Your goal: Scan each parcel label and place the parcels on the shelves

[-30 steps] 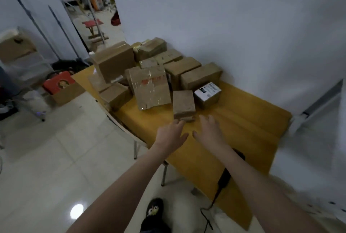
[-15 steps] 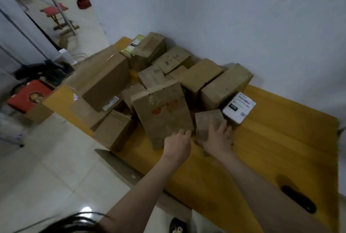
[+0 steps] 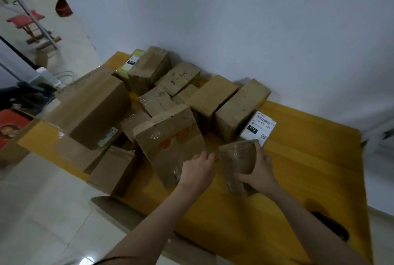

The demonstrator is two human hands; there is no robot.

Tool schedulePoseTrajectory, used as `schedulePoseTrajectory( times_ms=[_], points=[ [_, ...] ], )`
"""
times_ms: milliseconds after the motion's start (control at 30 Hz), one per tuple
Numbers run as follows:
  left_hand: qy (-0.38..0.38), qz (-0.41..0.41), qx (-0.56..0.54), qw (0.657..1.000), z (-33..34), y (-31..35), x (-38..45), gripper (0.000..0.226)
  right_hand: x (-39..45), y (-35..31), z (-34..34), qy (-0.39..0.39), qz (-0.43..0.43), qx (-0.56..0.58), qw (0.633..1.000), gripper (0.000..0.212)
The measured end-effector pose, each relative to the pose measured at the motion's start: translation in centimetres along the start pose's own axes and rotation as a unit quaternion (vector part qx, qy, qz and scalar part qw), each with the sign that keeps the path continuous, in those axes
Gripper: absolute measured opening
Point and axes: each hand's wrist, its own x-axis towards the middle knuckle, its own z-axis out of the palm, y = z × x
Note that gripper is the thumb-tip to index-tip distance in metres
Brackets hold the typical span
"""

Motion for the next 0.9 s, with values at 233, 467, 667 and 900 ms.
schedulePoseTrajectory(
  times_ms=[233,467,667,900],
  points=[
    [0.039,0.047,-0.044,0.997,-1.8,2.6,-1.0,0.041,-8.1,3.6,-5.5,0.017,-0.18,0.074,0.981,0.134],
    [0.041,0.109,-0.093,0.989,-4.3,9.4,-2.8,0.046,-15.7,6.7,-8.5,0.093,-0.172,0.233,0.953,0.134],
    [0.028,0.171,-0.151,0.973,-6.9,16.5,-4.7,0.054,-18.9,8.4,-14.0,-0.054,-0.079,0.598,0.796,0.086],
    [-0.042,0.184,-0.335,0.923,-7.2,21.8,-7.1,0.058,-22.6,11.6,-17.0,-0.088,0.054,0.764,0.637,0.053]
  ],
)
